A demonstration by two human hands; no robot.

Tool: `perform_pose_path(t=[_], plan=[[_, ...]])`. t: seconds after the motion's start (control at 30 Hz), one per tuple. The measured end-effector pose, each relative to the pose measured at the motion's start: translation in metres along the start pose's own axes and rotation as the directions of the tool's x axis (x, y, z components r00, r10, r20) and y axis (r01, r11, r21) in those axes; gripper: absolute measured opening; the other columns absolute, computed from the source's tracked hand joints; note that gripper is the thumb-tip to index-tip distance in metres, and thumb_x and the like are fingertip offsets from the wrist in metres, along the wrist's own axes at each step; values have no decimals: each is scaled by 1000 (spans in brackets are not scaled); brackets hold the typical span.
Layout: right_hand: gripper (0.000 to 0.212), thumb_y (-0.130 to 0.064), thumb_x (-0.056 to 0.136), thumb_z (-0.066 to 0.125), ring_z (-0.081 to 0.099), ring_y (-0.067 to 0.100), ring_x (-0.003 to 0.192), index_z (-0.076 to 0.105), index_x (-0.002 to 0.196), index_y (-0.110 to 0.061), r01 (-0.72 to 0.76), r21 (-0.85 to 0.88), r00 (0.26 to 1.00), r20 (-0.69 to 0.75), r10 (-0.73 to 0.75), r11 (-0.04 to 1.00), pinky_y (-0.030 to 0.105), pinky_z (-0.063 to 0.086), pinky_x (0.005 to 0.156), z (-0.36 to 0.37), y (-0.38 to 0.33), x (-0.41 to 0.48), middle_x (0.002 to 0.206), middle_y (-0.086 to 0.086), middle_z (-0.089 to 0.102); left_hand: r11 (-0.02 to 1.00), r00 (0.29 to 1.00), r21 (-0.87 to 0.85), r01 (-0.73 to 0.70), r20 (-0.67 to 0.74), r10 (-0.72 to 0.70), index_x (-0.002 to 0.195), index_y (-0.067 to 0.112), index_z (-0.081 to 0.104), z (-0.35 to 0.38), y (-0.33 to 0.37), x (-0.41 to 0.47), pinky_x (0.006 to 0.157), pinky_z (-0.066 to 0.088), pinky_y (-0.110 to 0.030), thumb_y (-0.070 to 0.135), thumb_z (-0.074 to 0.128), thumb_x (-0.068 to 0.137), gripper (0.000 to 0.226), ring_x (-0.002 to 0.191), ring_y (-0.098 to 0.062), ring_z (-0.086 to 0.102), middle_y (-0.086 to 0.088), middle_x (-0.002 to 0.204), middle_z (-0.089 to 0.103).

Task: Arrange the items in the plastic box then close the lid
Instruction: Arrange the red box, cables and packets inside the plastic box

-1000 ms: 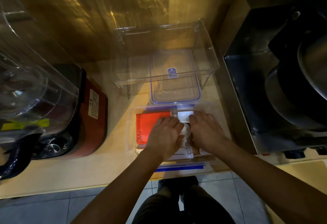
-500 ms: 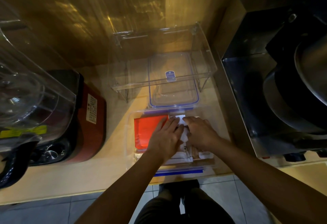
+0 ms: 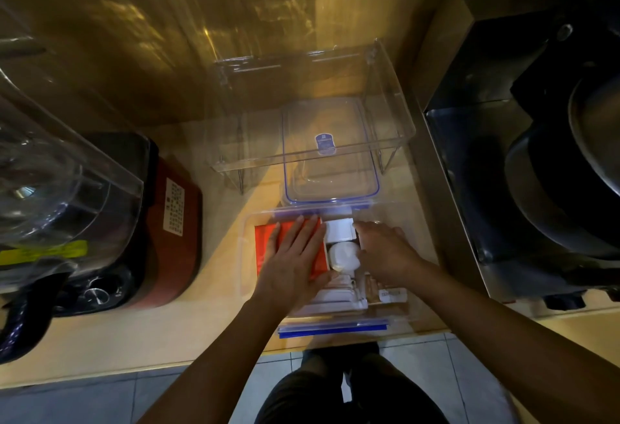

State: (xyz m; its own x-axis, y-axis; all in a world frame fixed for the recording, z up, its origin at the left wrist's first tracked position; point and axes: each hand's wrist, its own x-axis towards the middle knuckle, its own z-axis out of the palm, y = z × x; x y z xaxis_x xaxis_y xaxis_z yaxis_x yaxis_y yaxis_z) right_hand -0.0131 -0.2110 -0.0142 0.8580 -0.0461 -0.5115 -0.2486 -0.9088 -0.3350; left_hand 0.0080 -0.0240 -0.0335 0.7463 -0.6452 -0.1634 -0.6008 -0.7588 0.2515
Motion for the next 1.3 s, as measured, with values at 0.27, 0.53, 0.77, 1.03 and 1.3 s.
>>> perform_pose_path(t=[0.27, 0.53, 0.77, 1.03, 1.3], plan=[[62, -34, 77, 66, 49, 26, 116, 40, 129, -12, 118, -293, 987, -71, -145, 949, 38, 31, 98, 4, 1, -3, 128, 8, 52, 1000, 1000, 4, -28, -4, 28, 148, 27, 10, -1, -3, 0, 114, -13, -42, 67, 38, 84, 80, 147, -17, 2, 1, 159, 12], [67, -40, 76, 67, 49, 26, 117, 40, 130, -13, 116, -290, 986, -82, -146, 950, 38, 33, 98, 5, 2, -2, 129, 8, 52, 999, 999, 7, -38, -19, 38, 147, 25, 18, -2, -4, 1, 114, -11, -44, 67, 38, 83, 79, 146, -19, 8, -1, 157, 20], [50, -23, 77, 68, 55, 23, 109, 50, 123, -19, 215, -316, 970, -38, -239, 924, 36, 42, 91, -10, 13, -6, 124, 6, 57, 999, 999, 4, -35, -30, 35, 147, 25, 21, -1, -4, 1, 115, -6, -43, 68, 40, 82, 79, 146, -20, 13, -1, 157, 23], [59, -19, 81, 64, 32, 27, 137, 39, 135, -21, 235, -459, 967, 18, -256, 857, 40, 22, 110, -15, 11, -2, 149, 9, 38, 999, 999, 8, -31, -25, 31, 147, 27, 16, 1, -4, 3, 114, -12, -41, 67, 41, 83, 80, 147, -18, 8, 1, 159, 17], [37, -30, 77, 64, 52, 23, 114, 57, 112, -24, 258, -454, 958, 4, -287, 853, 36, 27, 94, -19, 9, -4, 120, 3, 64, 999, 999, 24, -32, -20, 33, 147, 25, 17, 0, -3, 3, 114, -11, -42, 67, 39, 83, 80, 147, -19, 9, 0, 159, 17]])
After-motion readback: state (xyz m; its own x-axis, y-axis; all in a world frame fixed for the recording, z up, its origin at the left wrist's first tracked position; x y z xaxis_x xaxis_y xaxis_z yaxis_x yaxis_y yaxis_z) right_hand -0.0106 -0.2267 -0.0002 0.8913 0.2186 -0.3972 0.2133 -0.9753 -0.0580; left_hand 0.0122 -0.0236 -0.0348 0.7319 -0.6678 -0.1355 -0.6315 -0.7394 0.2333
